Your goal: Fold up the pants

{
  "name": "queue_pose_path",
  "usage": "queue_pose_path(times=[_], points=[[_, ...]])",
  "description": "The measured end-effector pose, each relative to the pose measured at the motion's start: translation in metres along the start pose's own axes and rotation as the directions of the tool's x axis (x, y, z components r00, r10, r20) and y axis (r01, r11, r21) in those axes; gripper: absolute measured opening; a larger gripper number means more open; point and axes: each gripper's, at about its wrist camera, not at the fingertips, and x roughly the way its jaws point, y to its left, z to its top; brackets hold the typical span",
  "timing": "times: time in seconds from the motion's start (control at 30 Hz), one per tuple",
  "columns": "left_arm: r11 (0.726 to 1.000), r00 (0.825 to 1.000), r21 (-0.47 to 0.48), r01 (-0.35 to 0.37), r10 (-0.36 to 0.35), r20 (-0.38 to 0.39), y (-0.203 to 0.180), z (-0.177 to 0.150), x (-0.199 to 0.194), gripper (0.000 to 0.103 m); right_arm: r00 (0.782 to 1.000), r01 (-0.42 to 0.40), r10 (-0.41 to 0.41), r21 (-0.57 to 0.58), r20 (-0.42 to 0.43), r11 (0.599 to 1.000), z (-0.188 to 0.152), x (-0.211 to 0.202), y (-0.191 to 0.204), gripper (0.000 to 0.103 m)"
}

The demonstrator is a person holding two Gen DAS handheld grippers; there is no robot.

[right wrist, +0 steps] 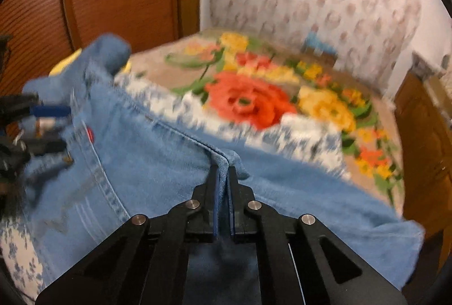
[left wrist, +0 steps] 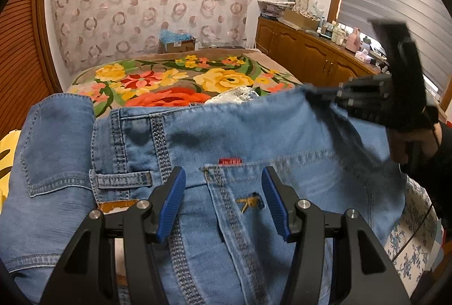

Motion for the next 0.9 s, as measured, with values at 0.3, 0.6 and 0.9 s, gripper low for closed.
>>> queue_pose_path(times=[0.3,0.6,0.9], points=[[1.000,1.000,0.004,-0.011,0.011,-0.012,-0.002,0.000,0.004,0.055,0.996,0.071,-0.070,0.025,-0.051,0.997,0.018,0.031,-0.010,0.005],[0.999,0.999,0.023,-0.034,0.034,0.001,-0.010,-0.002,-0.012,0.055,0.994,0.105,-0.102,0.167,-0.029,0.980,-0.024,-0.043,-0.047,0.044],[0.985,0.988,-0.076,-0.153,0.153,-0.007,0.024,-0.044,-0.068,0.055,0.972,0.233,-0.220,0.279,-0.078,0.931,-0.122,-0.134,-0.078,0.054]])
